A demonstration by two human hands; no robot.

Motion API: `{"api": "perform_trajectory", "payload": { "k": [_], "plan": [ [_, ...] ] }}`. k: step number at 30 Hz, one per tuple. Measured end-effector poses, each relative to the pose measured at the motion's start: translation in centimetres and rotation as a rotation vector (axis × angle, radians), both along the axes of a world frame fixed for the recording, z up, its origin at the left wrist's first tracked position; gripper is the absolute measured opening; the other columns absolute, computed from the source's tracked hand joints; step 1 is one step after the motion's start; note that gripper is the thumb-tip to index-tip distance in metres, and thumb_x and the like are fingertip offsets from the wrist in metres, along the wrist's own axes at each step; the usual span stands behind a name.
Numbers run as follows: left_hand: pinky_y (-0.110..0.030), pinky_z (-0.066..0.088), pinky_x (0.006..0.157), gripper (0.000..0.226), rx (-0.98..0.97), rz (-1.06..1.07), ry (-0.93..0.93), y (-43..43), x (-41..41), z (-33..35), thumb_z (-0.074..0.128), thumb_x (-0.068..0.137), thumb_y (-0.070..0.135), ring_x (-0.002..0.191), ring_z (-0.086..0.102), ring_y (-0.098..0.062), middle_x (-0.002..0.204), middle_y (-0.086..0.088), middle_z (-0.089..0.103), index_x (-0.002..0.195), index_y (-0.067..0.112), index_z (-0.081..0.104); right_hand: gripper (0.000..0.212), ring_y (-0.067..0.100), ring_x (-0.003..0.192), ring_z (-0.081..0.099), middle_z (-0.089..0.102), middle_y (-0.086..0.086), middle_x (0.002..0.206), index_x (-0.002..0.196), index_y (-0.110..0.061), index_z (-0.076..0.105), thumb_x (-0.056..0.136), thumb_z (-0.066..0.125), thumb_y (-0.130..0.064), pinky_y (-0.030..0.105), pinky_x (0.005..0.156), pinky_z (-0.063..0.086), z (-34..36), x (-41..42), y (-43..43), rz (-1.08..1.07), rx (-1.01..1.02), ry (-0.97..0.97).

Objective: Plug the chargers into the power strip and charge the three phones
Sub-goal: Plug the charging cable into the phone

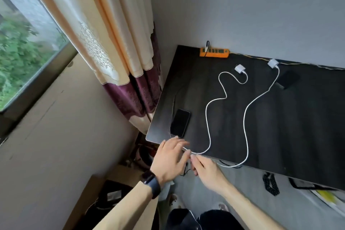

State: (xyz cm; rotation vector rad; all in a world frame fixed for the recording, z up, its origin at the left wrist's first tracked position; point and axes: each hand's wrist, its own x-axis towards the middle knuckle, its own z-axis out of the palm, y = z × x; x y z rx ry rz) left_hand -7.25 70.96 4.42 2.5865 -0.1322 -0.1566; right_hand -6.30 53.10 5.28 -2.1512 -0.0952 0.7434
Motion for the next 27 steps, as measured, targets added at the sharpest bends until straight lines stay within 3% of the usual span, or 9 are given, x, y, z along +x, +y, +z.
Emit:
{"api": "perform_trajectory", "payload": {
  "k": [3, 6, 10, 14, 16, 19, 21, 24, 27],
  "plan": [
    [-0.034, 0.042, 0.089, 0.039, 0.167, -0.150, -0.134, -0.3, -0.8, 0.1, 0.031, 0.102, 0.045, 0.095, 0.061, -0.021, 0.088, 0.005, 0.066, 0.085, 0.024, 0.059, 0.042, 0.012, 0.066, 0.062, 0.067, -0.004, 0.066, 0.074, -0.023, 0.060, 0.101, 0.039, -0.047, 0.033, 0.075, 0.051, 0.9, 0.1, -0.8, -0.009, 0.033, -0.012],
    [-0.034, 0.047, 0.066, 0.039, 0.207, -0.134, -0.305, 1.1, -0.3, 0.7, 0.040, 0.100, 0.043, 0.065, 0.057, -0.025, 0.065, 0.002, 0.058, 0.069, 0.023, 0.051, 0.043, 0.013, 0.071, 0.061, 0.068, 0.000, 0.072, 0.074, -0.018, 0.057, 0.100, 0.040, -0.049, 0.031, 0.076, 0.050, 1.5, 0.0, -3.0, 0.095, -0.018, -0.057],
    [-0.038, 0.045, 0.068, 0.048, 0.351, 0.159, -0.177, 6.4, -0.3, 2.0, 0.026, 0.099, 0.048, 0.072, 0.060, -0.028, 0.068, 0.000, 0.059, 0.069, 0.019, 0.050, 0.048, 0.015, 0.072, 0.056, 0.067, 0.006, 0.083, 0.079, -0.015, 0.049, 0.093, 0.038, -0.060, 0.033, 0.079, 0.050, 0.2, -0.8, -8.4, 0.231, -0.159, -0.013],
    [-0.042, 0.041, 0.085, 0.030, 0.575, 0.284, -0.021, 9.2, -1.8, 2.4, 0.036, 0.094, 0.038, 0.109, 0.056, -0.022, 0.103, 0.005, 0.065, 0.095, 0.027, 0.064, 0.029, 0.012, 0.077, 0.065, 0.067, -0.011, 0.074, 0.077, -0.025, 0.050, 0.098, 0.042, -0.045, 0.032, 0.080, 0.052, -0.6, -2.8, -12.3, 0.204, -0.107, -0.007],
    [-0.044, 0.039, 0.093, 0.028, 0.489, 0.214, -0.048, 5.1, -2.7, 2.9, 0.044, 0.093, 0.040, 0.123, 0.050, -0.018, 0.122, 0.009, 0.063, 0.108, 0.030, 0.065, 0.025, 0.013, 0.068, 0.060, 0.060, -0.010, 0.066, 0.081, -0.026, 0.049, 0.101, 0.043, -0.038, 0.028, 0.072, 0.051, 0.0, -3.7, -12.0, 0.200, -0.040, -0.038],
    [-0.040, 0.028, 0.112, 0.046, 0.171, 0.048, -0.029, -4.7, -3.9, 3.7, 0.030, 0.095, 0.053, 0.135, 0.043, -0.011, 0.127, 0.012, 0.063, 0.119, 0.031, 0.063, 0.021, 0.011, 0.060, 0.047, 0.053, -0.004, 0.064, 0.085, -0.024, 0.049, 0.102, 0.044, -0.036, 0.025, 0.063, 0.043, 1.5, -4.1, -10.7, 0.229, 0.030, -0.129],
    [-0.037, 0.027, 0.113, 0.049, 0.149, -0.012, -0.005, -9.2, -4.3, 4.0, 0.024, 0.098, 0.052, 0.125, 0.051, -0.013, 0.111, 0.009, 0.069, 0.102, 0.027, 0.066, 0.018, 0.014, 0.061, 0.048, 0.056, -0.002, 0.066, 0.084, -0.028, 0.048, 0.101, 0.047, -0.031, 0.024, 0.062, 0.040, 2.3, -3.7, -10.1, 0.230, 0.061, -0.201],
    [-0.035, 0.041, 0.093, 0.050, 0.273, -0.019, -0.033, -10.9, -4.1, 3.7, 0.030, 0.103, 0.047, 0.086, 0.061, -0.024, 0.076, 0.001, 0.067, 0.064, 0.021, 0.051, 0.022, 0.012, 0.065, 0.048, 0.057, -0.004, 0.067, 0.079, -0.028, 0.048, 0.100, 0.050, -0.036, 0.023, 0.064, 0.040, 2.5, -3.4, -11.1, 0.199, 0.023, -0.249],
    [-0.039, 0.048, 0.077, 0.056, 0.266, 0.039, -0.026, -8.9, -4.4, 2.7, 0.029, 0.103, 0.049, 0.072, 0.062, -0.027, 0.065, -0.002, 0.065, 0.059, 0.017, 0.042, 0.032, 0.007, 0.065, 0.048, 0.055, -0.006, 0.066, 0.077, -0.021, 0.055, 0.098, 0.050, -0.045, 0.021, 0.067, 0.040, 2.1, -3.1, -13.0, 0.204, -0.045, -0.233]
  ]
}}
